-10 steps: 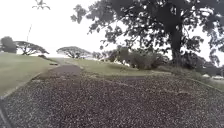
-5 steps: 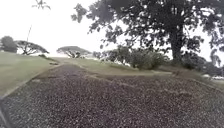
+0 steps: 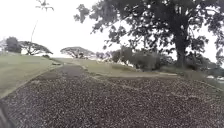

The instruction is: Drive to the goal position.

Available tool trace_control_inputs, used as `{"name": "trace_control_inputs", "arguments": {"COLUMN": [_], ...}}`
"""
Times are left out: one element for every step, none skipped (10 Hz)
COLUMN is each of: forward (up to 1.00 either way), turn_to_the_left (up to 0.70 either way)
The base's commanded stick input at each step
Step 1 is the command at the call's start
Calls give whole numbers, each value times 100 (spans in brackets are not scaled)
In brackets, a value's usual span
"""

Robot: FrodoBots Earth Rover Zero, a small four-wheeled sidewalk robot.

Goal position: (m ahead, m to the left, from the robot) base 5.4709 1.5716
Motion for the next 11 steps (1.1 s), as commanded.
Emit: {"name": "trace_control_inputs", "arguments": {"forward": [100,100,100,100,100,100,100,100,100,100,100], "turn_to_the_left": [40,40,40,40,40,40,40,40,10,5,2]}}
